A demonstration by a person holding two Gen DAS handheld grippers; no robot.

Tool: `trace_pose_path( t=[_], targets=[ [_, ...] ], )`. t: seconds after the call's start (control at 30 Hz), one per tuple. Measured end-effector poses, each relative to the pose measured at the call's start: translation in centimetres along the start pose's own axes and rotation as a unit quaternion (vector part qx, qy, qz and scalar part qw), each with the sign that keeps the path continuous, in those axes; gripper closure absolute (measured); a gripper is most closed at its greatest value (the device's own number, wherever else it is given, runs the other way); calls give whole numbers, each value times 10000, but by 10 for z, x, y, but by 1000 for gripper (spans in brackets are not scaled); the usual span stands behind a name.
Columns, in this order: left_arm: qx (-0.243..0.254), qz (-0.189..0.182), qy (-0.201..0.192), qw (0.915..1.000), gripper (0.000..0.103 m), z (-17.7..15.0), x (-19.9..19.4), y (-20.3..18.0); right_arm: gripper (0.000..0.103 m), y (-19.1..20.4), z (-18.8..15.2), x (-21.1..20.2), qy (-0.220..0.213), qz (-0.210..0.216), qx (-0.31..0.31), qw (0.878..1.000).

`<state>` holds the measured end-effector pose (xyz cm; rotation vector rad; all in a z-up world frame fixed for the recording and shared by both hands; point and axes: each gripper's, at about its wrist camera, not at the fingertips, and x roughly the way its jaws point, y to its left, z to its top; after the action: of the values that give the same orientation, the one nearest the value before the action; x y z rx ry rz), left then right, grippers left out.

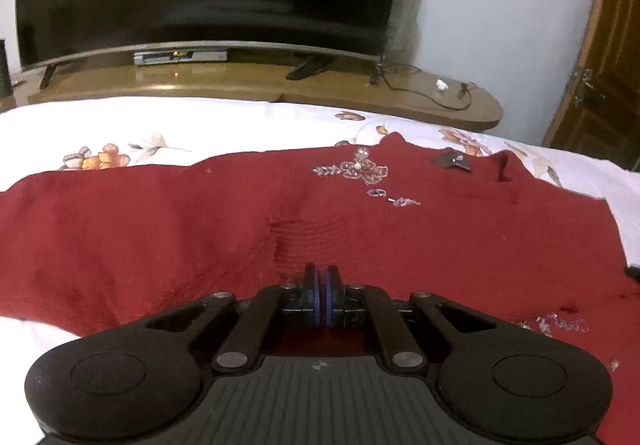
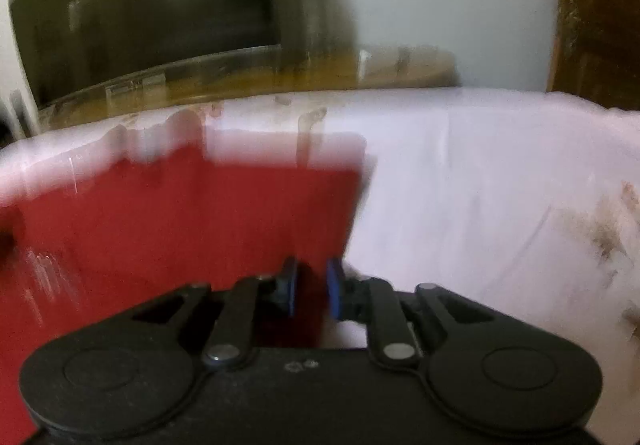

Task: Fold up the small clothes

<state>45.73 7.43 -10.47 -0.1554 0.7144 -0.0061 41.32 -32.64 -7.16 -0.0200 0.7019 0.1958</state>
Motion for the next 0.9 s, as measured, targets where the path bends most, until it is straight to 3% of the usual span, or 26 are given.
trace_pose_path(
  t=[0.1, 0.13, 0.17, 0.2, 0.23, 0.27, 0.33, 0.4, 0.53, 0.57, 0.63, 0.67, 0.73, 0.9],
  targets=[
    [-416, 59, -216, 9989, 99, -6, -26, 18, 77, -2, 10, 6, -3, 69, 346, 9994],
    [-644, 142, -343, 9972, 98, -11, -39, 32, 65, -4, 12, 3, -187, 122, 465, 9987],
    [-886, 193, -486, 9947, 81, -17, -52, 50, 53, -4, 12, 0, -331, 67, 506, 9981],
    [-1118, 280, -608, 9915, 60, -23, -64, 68, 48, -3, 10, -4, -391, 5, 519, 9979],
    [-1378, 494, -766, 9863, 16, -30, -77, 88, 47, -5, 6, -4, -394, -31, 566, 9976],
    [-1568, 770, -1048, 9790, 8, -37, -92, 110, 47, -8, 1, -5, -353, -25, 645, 9973],
    [-1897, 1086, -1325, 9668, 9, -45, -114, 156, 47, -15, -14, -6, -207, -68, 793, 9966],
    [-2684, 1144, -1463, 9452, 11, -53, -130, 213, 47, -21, -32, -11, -62, -224, 920, 9955],
    [-4112, 1261, -1483, 8905, 38, -72, -139, 315, 47, -24, -60, -19, 142, -513, 1279, 9904],
    [-4412, 1275, -1458, 8762, 51, -78, -138, 333, 47, -22, -62, -27, 164, -549, 1354, 9891],
    [-4977, 1039, -1478, 8483, 69, -92, -133, 365, 47, -15, -66, -25, 203, -582, 1519, 9865],
    [-5174, 845, -1516, 8380, 71, -97, -131, 378, 47, -12, -64, -26, 193, -584, 1561, 9858],
    [-5283, 643, -1535, 8326, 71, -98, -127, 391, 47, 0, -60, -32, 132, -568, 1548, 9862],
    [-5118, 619, -1499, 8437, 70, -84, -114, 400, 47, 19, -45, -40, -44, -490, 1416, 9887]
  ],
)
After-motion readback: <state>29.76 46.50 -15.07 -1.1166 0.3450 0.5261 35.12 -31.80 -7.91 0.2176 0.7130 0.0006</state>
